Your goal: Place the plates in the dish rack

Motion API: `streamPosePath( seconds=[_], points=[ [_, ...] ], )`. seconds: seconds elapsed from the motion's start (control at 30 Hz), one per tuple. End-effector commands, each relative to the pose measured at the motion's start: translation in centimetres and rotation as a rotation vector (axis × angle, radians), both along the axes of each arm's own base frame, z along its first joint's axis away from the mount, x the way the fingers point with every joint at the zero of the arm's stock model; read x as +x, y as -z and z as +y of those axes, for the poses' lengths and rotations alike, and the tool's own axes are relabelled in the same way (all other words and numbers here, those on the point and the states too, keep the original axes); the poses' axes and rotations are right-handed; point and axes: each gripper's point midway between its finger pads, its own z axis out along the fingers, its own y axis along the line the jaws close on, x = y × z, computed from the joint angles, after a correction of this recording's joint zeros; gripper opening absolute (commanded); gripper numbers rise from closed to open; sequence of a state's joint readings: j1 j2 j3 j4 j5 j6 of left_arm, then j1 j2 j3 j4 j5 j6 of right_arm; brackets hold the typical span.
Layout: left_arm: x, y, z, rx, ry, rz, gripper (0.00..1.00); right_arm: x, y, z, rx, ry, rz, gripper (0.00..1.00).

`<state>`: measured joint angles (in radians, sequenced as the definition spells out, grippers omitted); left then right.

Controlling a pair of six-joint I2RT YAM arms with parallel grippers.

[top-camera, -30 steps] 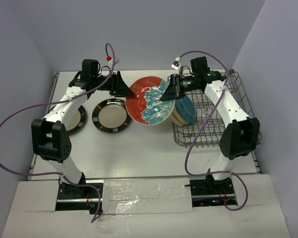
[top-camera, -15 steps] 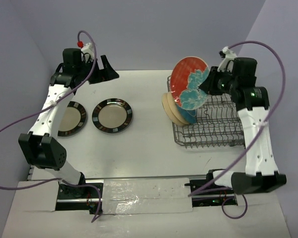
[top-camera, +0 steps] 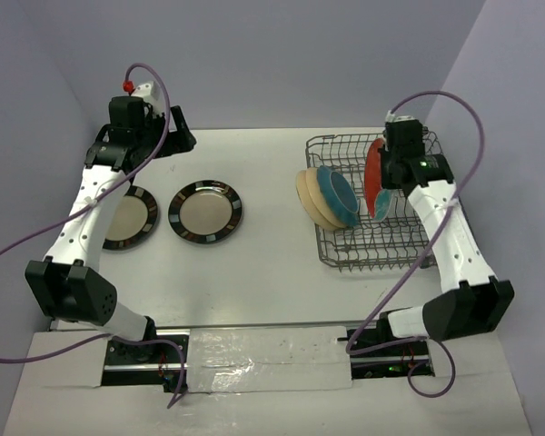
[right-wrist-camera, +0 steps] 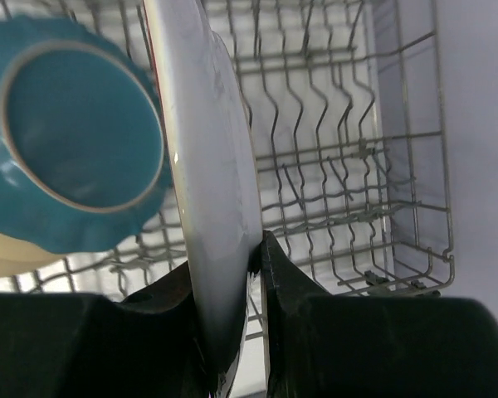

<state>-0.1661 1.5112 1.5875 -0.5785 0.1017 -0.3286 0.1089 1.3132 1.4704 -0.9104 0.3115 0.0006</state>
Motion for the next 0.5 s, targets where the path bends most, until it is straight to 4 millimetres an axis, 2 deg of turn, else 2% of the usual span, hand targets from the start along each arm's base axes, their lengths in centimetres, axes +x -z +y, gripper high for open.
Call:
streamPosePath(
  seconds=[0.0, 0.13, 0.47],
  points=[
    [-0.3, -0.7, 1.2, 0.038, -0.039, -0.033, 0.99, 3.3, -4.2, -0.3, -0.077, 0.041, -0.211, 0.00],
    [-0.3, -0.1, 1.4, 0.055, -0.036, -0.027, 0.99, 4.8, -1.8, 0.7, -0.145, 0.020, -0.168, 0.00],
    [0.1, 0.8, 1.6, 0.071, -0.042, -0.014, 0.99, 6.5, 0.7, 1.3, -0.258, 0.038, -0.120, 0.00]
  ],
)
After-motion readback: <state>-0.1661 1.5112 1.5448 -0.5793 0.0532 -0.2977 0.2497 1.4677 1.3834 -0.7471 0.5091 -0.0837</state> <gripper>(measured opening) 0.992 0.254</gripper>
